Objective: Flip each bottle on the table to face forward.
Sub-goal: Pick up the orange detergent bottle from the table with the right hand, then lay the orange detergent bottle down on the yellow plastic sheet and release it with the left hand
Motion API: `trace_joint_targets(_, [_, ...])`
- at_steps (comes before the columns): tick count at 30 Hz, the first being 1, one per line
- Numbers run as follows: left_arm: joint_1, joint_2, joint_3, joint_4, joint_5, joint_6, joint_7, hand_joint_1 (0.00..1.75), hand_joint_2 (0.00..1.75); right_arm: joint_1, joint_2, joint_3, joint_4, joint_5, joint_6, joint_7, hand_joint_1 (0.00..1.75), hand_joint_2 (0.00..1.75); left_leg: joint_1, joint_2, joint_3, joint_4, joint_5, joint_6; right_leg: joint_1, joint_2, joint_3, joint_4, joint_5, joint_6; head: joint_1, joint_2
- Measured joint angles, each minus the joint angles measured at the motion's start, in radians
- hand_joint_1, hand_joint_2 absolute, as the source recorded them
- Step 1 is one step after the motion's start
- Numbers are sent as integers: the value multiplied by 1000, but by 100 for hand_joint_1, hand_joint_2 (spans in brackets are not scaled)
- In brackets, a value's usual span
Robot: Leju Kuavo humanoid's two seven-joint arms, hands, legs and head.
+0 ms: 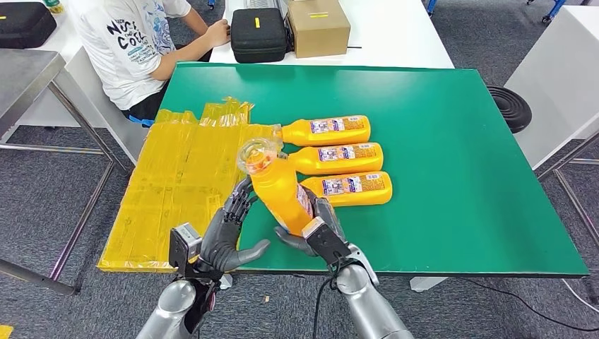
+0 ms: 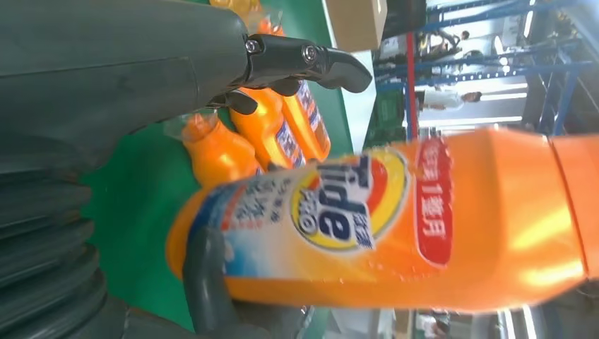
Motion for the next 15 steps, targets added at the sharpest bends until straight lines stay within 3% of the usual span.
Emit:
trace_joint_targets(9, [-20, -2, 1, 47, 113, -86, 25, 0, 175, -33, 24, 81, 136, 80, -22, 12, 175, 175, 0, 0, 0, 0, 0, 0, 0, 0, 0, 0, 0, 0, 0, 0])
trace_joint_targets(15, [-22, -2, 10, 76, 179, -92, 41, 0, 175, -62, 29, 116, 222, 96, -30, 10, 175, 175, 0, 0, 0, 0, 0, 0, 0, 0, 0, 0, 0, 0, 0, 0])
